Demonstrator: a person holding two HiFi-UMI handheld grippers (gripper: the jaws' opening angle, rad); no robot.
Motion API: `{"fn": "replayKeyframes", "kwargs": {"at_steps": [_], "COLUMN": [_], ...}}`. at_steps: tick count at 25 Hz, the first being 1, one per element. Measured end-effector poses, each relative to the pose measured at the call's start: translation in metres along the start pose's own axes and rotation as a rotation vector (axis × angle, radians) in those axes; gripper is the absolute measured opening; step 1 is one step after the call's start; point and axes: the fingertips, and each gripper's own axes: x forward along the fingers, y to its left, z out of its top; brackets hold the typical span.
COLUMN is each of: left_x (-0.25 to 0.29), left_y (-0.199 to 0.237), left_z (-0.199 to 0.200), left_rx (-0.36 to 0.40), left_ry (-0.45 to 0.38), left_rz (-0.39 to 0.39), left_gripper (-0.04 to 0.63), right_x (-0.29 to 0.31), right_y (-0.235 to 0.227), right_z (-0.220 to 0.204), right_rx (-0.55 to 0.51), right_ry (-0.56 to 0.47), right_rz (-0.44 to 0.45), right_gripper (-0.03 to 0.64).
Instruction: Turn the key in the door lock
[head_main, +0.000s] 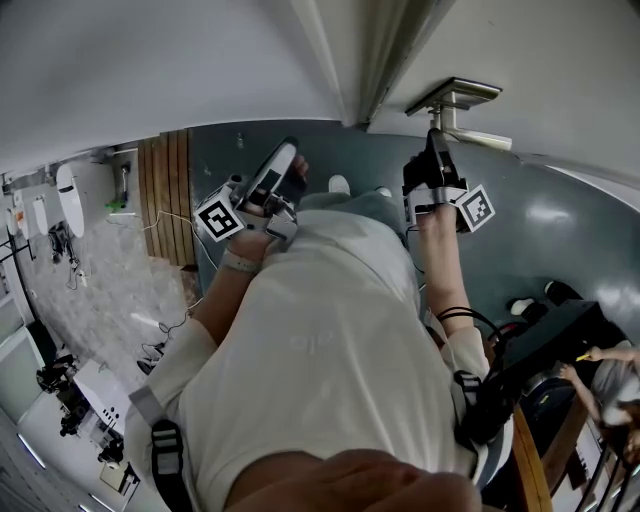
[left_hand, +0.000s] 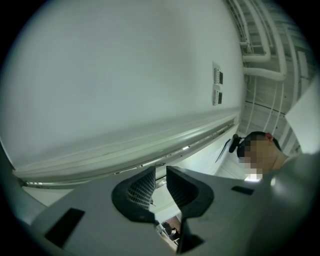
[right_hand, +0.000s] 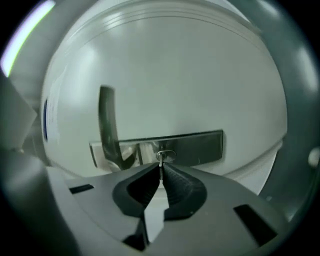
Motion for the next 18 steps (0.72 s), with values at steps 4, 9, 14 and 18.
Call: {"fn": "replayKeyframes", "kwargs": {"at_steps": [4, 9, 14, 18], "left_x": [-0.002, -0.002, -0.002, -0.001], "left_y": [0.000, 0.002, 0.002, 0.001], "left_z": [-0.002, -0.002, -0.002, 0.001], "left_rx": [-0.018, -0.020, -0.020, 0.017], "left_ry": [0.002, 0.007, 0.006, 0.006], "left_rz": [0.003, 0.002, 0.002, -0.022], "left_gripper": [0.055, 0.055, 0.055, 0.055], "right_x": [-0.003, -0.004, -0.004, -0.011], "right_y": [-0.008, -0.014, -0.010, 0.003], "right_z": [0.001, 0.001, 0.002, -0.003], "right_rx": [0.388, 0.517, 0.425, 0.226], "right_ry": [-0.105, -0.129, -0.096, -0.022], "right_rz": [0.142, 0.206, 0.190, 0.080], "right_gripper": [0.038, 0.038, 0.040, 0.053]}}
